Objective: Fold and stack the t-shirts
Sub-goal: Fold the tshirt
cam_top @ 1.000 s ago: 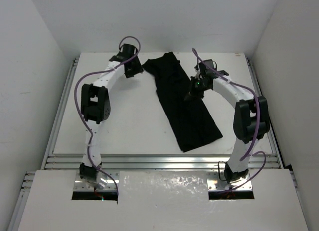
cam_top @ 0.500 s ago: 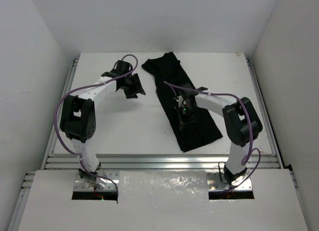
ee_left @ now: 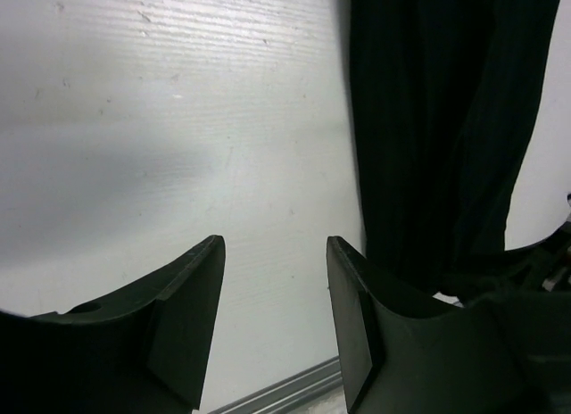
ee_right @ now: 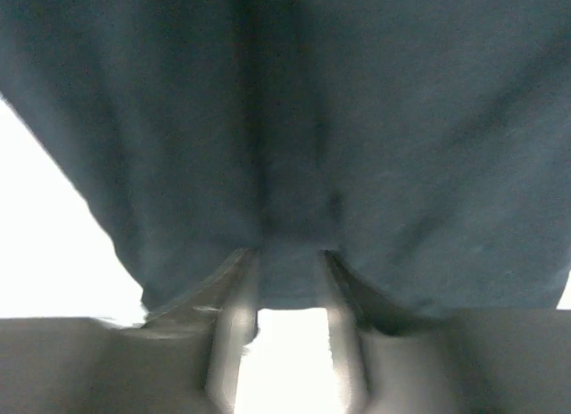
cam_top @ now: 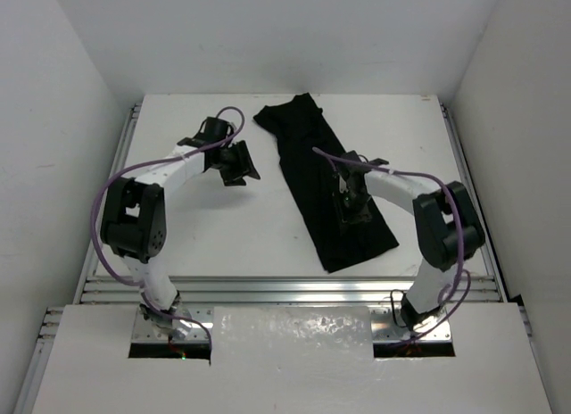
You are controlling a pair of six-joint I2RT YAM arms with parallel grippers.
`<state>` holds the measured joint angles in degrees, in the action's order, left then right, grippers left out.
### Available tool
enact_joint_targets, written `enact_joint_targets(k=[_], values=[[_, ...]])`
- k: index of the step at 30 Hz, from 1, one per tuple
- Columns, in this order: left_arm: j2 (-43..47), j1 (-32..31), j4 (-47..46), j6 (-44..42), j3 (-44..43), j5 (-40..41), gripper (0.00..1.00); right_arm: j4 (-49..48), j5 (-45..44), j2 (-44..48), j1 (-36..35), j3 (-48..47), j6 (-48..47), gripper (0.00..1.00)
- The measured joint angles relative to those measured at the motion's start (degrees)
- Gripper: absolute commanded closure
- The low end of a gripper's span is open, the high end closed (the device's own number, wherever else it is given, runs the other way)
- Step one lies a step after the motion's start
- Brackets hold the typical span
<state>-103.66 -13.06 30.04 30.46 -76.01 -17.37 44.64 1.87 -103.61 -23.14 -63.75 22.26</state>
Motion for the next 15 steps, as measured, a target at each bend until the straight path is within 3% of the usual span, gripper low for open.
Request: enact_joint_targets(k=[1,8,15], values=[[0.52,0.00,-0.17,0.02,0.44,-0.22,0.51,-1.01,0.52,1.60,-0.20,0.98,-0.48,0.54],[3.61,0.00,-0.39,0.00,3.69,-0.98,0.51,-3.56,1.84,15.74,-7.91,4.33,-2.23,0.53],[5.07,0.00,-0.37,-0.02,7.30,-1.38,0.51,-3.87,1.16,13.64,-12.41,7.10,-2.97,0.60]])
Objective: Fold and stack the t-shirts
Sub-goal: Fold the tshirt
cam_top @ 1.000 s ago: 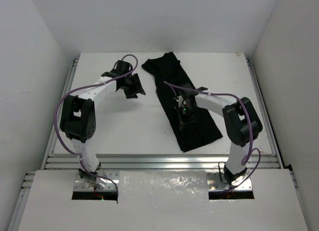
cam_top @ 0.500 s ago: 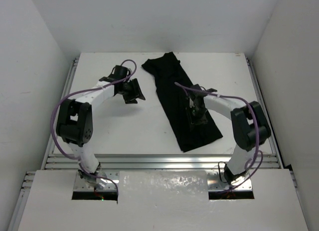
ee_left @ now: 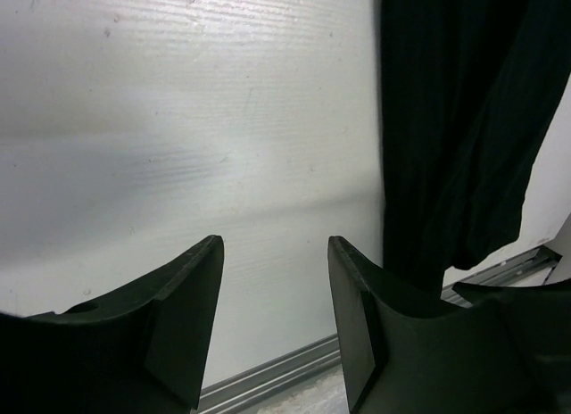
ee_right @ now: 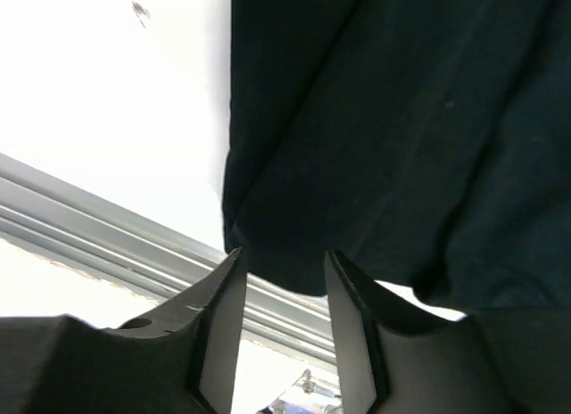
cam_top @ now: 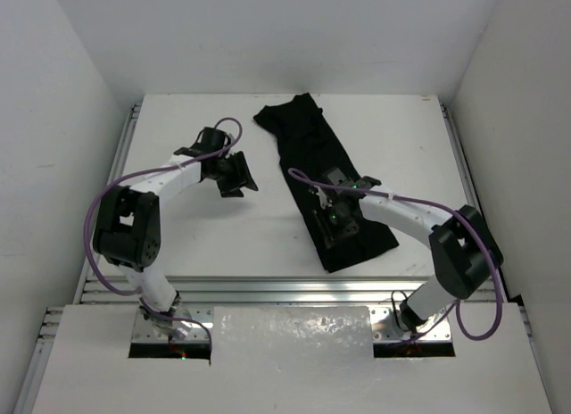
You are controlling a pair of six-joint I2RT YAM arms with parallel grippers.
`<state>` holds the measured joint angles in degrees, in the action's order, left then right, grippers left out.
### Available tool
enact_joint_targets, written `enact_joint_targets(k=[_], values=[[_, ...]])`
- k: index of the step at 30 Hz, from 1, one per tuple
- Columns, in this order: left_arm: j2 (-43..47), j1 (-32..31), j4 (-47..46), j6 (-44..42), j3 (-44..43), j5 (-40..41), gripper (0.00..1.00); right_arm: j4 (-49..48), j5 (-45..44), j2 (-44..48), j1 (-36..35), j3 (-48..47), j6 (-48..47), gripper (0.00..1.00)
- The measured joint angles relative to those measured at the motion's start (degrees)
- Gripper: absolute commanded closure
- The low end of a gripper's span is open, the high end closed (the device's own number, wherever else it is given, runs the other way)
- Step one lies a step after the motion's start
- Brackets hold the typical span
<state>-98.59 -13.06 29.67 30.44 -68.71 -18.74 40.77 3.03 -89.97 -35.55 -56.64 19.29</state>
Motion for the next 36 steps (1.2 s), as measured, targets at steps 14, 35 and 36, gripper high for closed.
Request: enact_joint_targets(k=[14,35,36], values=[[0.76,0.00,-1.18,0.00,4.37,-0.52,0.51,0.28,-1.68,-9.11,-5.20,0.42,0.04,0.96],[0.79,-0.68,-2.99,0.70,4.66,-3.13,0.51,4.81,-17.09,-0.37,7.67,1.88,6.47,0.79],[0.79,-1.01,-3.10,0.98,4.66,-3.19,0.51,4.96,-17.35,-0.37,7.65,1.88,6.32,0.78]])
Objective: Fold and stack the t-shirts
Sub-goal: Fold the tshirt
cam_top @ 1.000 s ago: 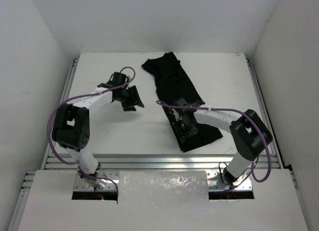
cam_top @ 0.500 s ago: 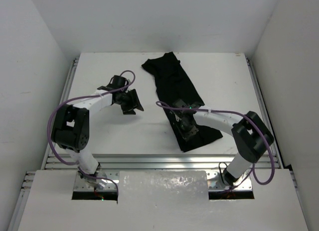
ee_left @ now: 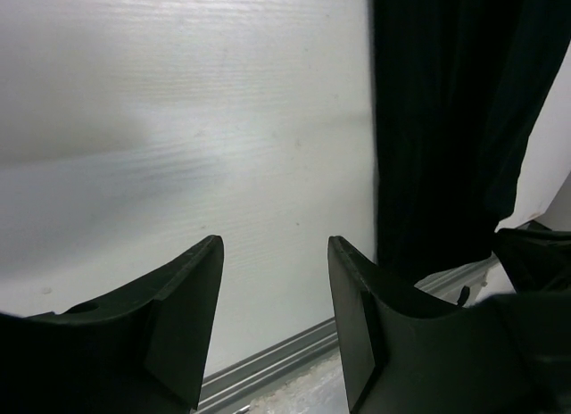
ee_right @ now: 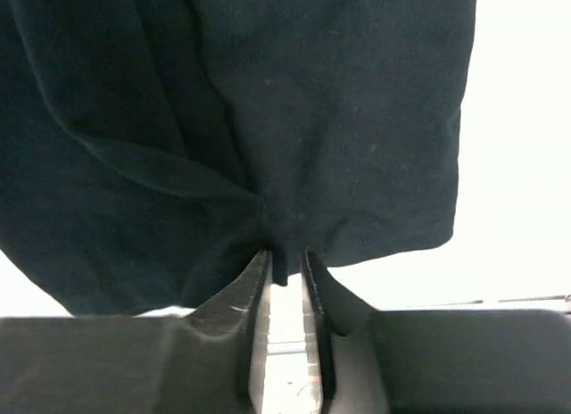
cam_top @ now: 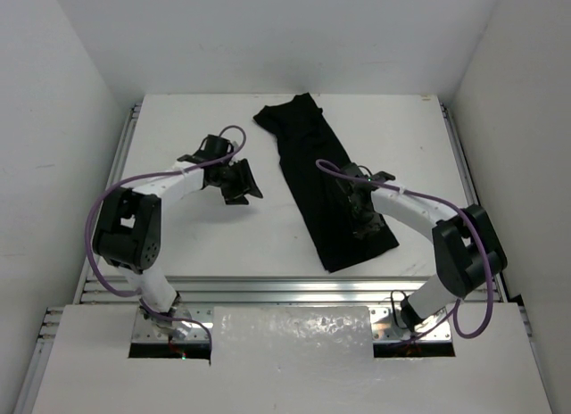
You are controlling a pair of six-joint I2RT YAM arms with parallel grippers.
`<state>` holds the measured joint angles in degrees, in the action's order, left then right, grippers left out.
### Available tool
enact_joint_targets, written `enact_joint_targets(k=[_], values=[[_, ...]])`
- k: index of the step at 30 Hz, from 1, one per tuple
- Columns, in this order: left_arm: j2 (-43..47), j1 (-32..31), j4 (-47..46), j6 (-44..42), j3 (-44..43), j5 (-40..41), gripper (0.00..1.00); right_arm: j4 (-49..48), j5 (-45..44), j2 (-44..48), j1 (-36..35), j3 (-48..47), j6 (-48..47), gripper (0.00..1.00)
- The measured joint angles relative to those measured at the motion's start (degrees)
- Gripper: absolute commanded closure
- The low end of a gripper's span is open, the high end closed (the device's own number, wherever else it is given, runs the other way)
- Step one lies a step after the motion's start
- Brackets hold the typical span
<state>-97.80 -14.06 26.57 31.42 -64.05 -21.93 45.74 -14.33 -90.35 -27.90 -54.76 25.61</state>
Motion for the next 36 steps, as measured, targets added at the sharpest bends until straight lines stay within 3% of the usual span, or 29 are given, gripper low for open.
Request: enact_joint_targets(k=[5,8,9,10,11,18,25,33,34,36], values=[[0.00,-5.25,-0.55,2.84,0.07,0.33,0.51,2.10,-0.59,0.00,-0.07,-0.13,0.42,0.68],[0.00,-10.25,-3.19,6.25,1.46,0.02,0.45,5.16,-0.72,0.02,0.15,-1.84,0.74,0.69],[0.00,-11.72,-4.15,7.32,2.16,-0.04,0.45,5.79,-0.55,0.09,0.37,-2.69,0.79,0.72],[-0.02,-13.38,-4.79,8.46,2.84,-0.02,0.45,5.81,-0.20,0.31,0.46,-3.26,0.68,0.89],[-0.04,-15.41,-5.33,9.75,3.39,0.02,0.45,5.73,0.20,0.68,0.48,-3.80,0.39,0.99],[-2.45,-24.90,-13.86,18.91,5.68,-1.40,0.42,3.17,3.26,1.25,2.21,-6.34,0.66,1.00],[-9.99,-29.38,-15.98,24.00,5.20,-2.16,0.43,-0.50,3.91,-4.11,12.48,-3.30,-0.76,1.00],[-14.12,-33.31,-16.57,25.99,0.90,-3.23,0.51,-3.74,4.63,-5.14,15.02,-0.63,-2.47,1.00],[-14.58,-33.55,-16.70,26.16,0.44,-3.21,0.60,-4.00,4.98,-5.29,15.02,0.20,-2.49,1.00],[-15.76,-34.10,-17.05,26.49,-0.44,-2.73,0.67,-4.52,5.73,-5.99,15.02,1.86,-2.49,1.00]])
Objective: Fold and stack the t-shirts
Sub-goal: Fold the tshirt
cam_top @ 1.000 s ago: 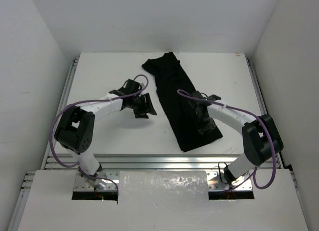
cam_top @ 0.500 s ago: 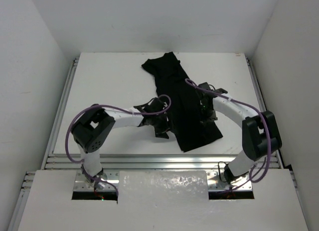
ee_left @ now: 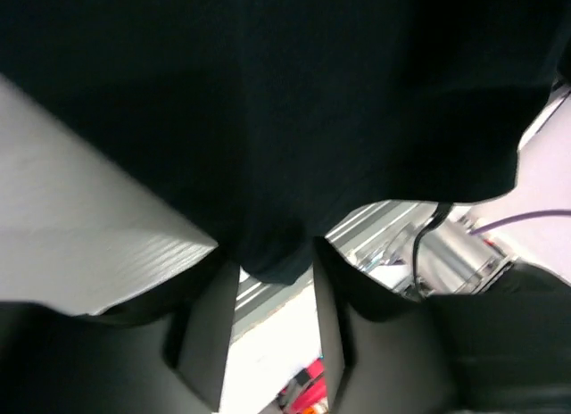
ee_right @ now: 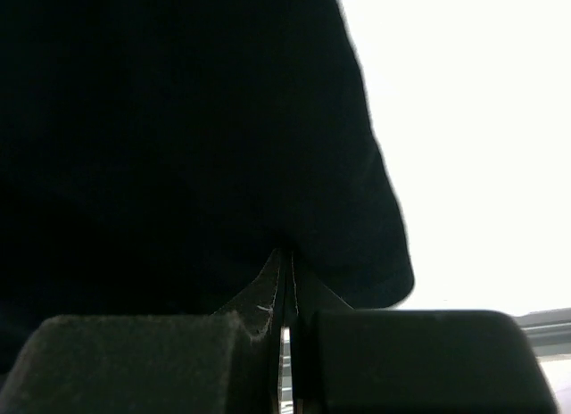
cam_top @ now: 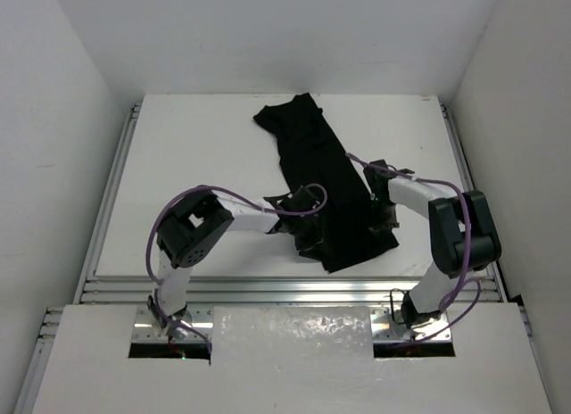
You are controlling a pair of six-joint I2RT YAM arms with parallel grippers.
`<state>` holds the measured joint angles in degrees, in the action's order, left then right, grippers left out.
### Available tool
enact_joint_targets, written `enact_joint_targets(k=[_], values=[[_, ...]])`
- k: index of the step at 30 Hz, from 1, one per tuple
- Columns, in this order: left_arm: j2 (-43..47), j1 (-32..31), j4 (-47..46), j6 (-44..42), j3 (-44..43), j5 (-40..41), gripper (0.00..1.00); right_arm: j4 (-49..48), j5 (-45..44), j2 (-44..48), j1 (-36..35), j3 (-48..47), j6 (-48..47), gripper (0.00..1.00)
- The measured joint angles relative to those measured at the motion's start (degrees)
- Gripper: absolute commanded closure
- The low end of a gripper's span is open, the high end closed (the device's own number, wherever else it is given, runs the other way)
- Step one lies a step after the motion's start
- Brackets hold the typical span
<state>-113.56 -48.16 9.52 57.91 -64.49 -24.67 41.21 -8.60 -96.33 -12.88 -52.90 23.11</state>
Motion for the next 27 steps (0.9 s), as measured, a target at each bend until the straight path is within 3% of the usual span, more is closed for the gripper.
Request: enact_joint_targets(k=[1,3,7,11,20,27], values=[[-0.66,-0.22,-0.33,0.33,-0.35,-0.20,0.93,-0.42,0.42,-0.57,0.00,0.76,0.00,1.00],[-1.73,-0.59,-0.24,0.33,-1.03,1.16,1.00,-1.11,1.25,-1.46,0.02,1.68,-0.02,1.00],[-1.92,-0.24,0.83,0.22,-1.57,1.53,1.00,-1.25,2.34,-1.53,0.24,1.68,-0.42,1.00],[3.17,1.29,2.14,-0.90,4.13,4.46,1.00,-1.31,5.88,-1.57,-0.39,1.86,0.26,1.00],[20.24,8.52,14.62,-5.55,18.40,15.17,1.00,-7.08,20.13,0.52,-15.80,4.94,12.48,1.00],[25.75,11.15,21.20,-8.02,21.57,21.35,0.96,-7.23,23.87,2.95,-16.61,-1.75,16.83,0.97]])
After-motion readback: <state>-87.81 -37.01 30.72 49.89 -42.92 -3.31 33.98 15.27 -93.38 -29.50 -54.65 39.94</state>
